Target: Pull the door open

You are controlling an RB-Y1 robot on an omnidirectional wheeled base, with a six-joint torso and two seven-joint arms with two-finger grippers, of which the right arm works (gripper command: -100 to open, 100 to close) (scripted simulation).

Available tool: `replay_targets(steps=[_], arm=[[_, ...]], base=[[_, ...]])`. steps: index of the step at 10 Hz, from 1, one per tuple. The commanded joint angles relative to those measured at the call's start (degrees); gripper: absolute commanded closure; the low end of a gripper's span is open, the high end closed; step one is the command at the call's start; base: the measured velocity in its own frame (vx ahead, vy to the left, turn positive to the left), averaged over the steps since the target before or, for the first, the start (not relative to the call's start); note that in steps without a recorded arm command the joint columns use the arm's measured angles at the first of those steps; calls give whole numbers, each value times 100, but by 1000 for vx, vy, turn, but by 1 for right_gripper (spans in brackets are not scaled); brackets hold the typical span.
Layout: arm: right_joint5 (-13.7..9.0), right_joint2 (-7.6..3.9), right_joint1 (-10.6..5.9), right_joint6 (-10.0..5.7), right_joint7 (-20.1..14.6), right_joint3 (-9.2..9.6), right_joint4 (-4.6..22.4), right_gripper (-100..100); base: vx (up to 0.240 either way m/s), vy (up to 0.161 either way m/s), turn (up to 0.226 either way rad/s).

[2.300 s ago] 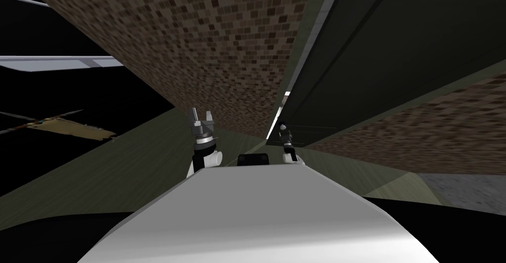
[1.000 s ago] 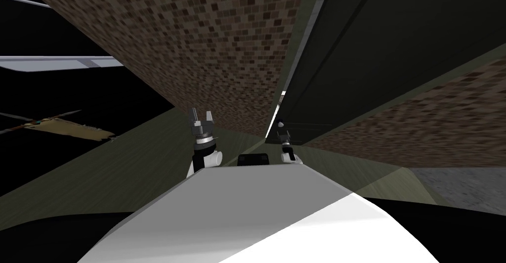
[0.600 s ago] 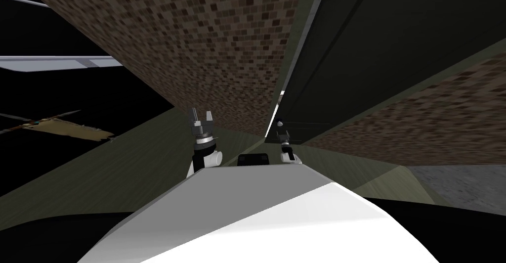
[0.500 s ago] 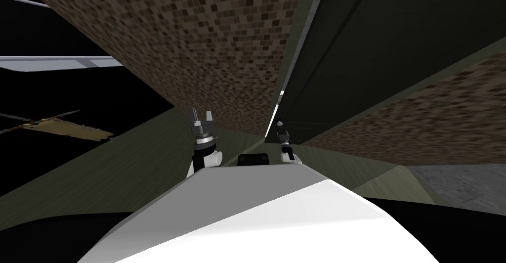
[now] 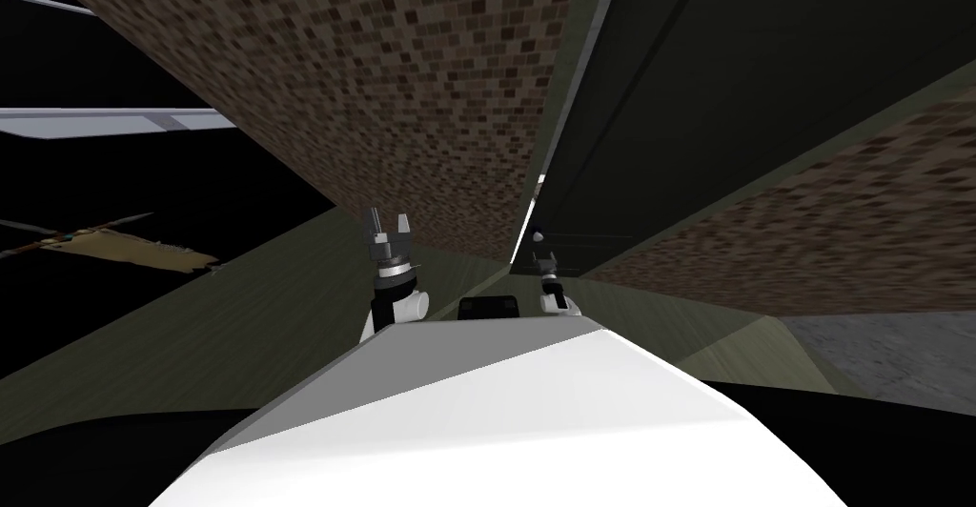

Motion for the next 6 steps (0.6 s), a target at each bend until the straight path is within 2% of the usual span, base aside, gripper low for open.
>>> replay_targets(steps=[1, 5, 6], arm=[[43, 26, 0, 23, -281, -16, -23, -100], [121, 76, 5, 60, -740, -44, -66, -100], [108, 70, -4, 43, -655, -40, -41, -100]], base=[[-24, -11, -13], [-23, -12, -8], [-9, -6, -1]])
